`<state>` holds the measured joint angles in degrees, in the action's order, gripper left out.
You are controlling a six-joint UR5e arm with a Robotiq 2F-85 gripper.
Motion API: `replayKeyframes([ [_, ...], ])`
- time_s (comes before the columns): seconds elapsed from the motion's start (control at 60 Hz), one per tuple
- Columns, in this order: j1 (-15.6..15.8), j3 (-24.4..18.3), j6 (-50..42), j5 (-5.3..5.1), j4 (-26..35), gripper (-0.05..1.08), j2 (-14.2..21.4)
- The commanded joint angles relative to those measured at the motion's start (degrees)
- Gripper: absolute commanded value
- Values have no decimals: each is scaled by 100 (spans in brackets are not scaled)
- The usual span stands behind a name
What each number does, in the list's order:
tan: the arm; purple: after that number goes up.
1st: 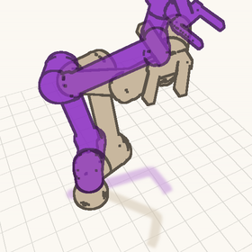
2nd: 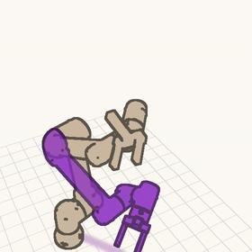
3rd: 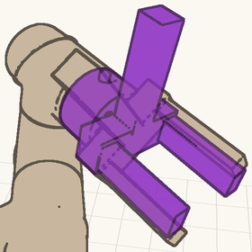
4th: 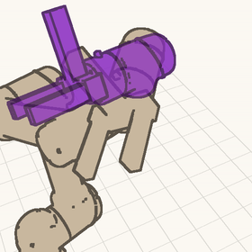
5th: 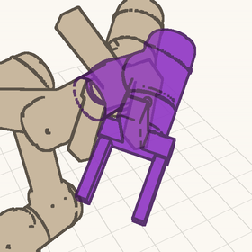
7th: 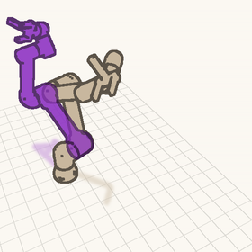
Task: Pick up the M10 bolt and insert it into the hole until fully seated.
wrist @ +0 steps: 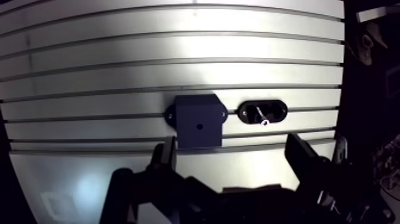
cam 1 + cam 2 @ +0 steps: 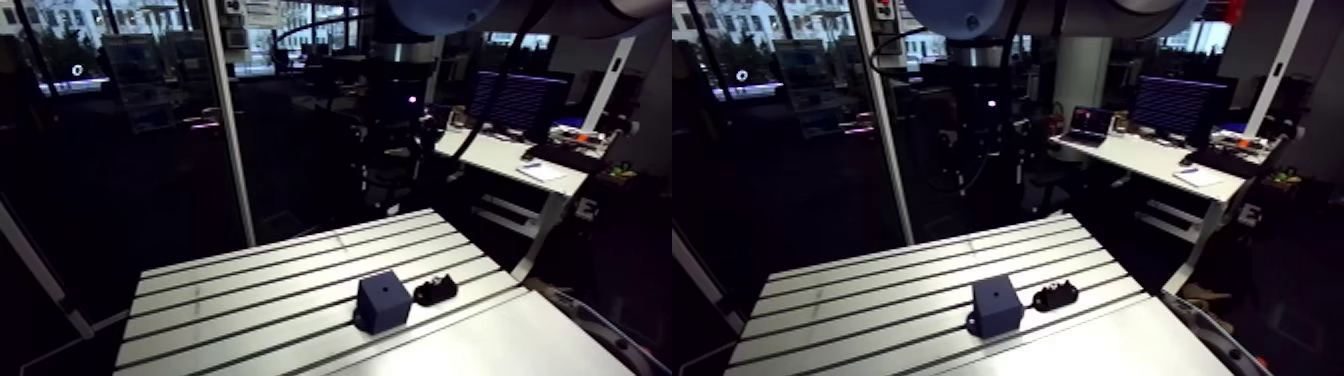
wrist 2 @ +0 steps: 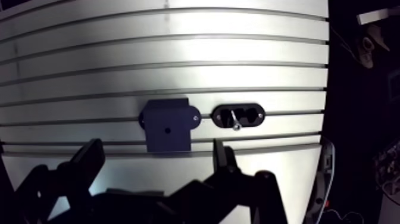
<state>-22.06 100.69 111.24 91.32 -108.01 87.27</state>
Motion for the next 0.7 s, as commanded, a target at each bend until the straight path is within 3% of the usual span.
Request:
replayKeyframes([
  [0.017,-500,258,401,-257,-203,1,-12],
  [0.1,-677,346,562,-369,-324,1,-27],
  [0.233,-856,428,680,-398,-433,1,-80],
  [0.383,-978,506,852,-391,-528,2,-123],
  [0.517,-1217,594,913,-391,-650,10,-253],
  [0.7,-1249,691,938,-366,-801,21,-334],
])
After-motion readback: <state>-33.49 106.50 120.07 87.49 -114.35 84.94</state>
